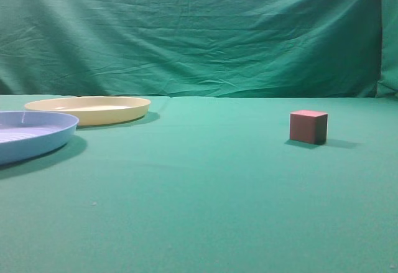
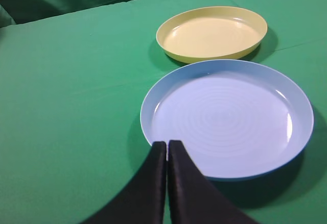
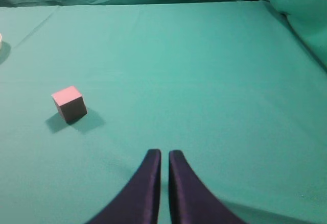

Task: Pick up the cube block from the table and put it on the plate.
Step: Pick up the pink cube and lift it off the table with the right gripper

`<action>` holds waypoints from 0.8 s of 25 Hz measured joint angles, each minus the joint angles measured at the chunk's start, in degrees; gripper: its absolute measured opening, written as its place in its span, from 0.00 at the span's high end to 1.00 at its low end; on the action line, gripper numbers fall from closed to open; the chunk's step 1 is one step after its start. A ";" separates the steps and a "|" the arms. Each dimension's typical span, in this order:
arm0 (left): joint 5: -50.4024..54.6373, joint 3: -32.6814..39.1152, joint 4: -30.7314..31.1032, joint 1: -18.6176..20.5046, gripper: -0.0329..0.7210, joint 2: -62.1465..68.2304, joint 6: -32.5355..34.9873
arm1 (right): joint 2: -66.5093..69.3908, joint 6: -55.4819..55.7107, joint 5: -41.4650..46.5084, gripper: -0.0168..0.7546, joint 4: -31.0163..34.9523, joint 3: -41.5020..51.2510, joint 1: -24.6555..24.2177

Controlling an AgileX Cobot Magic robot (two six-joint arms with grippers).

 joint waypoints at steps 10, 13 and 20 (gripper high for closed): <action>0.00 0.00 0.00 0.00 0.96 0.00 0.00 | 0.00 0.00 0.00 0.92 0.00 0.00 0.00; 0.00 0.00 0.00 0.00 0.96 0.00 0.00 | 0.00 0.00 0.00 0.92 0.00 0.00 0.00; 0.00 0.00 0.00 0.00 0.96 0.00 0.00 | 0.00 0.00 0.00 0.92 0.00 0.00 0.00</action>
